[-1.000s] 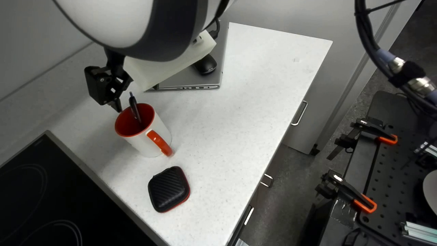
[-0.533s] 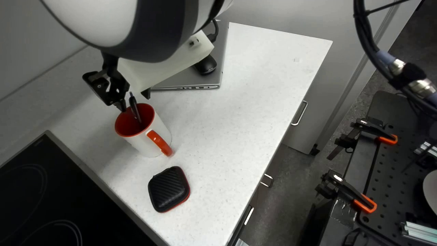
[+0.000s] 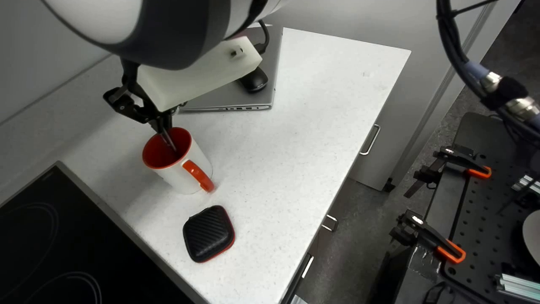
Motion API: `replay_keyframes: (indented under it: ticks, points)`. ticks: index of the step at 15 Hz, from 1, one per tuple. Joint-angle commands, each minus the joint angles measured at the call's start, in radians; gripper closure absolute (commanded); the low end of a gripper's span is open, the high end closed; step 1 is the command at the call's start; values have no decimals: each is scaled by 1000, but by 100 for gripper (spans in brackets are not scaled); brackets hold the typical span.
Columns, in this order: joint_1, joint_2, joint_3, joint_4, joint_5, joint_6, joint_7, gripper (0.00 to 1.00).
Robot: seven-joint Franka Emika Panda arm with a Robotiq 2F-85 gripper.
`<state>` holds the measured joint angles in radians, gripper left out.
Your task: Put the pen on the countertop
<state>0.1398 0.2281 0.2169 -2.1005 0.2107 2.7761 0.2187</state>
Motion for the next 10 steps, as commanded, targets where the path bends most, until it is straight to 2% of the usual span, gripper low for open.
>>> replay_keyframes:
  ticks: [1,4,10]
  points:
    - [3,7,1,6,45,25,-31,97]
    - [15,-48,-8,-31,8,13,-27,97]
    - [2,-200,-6,-114,40,30,-77,97]
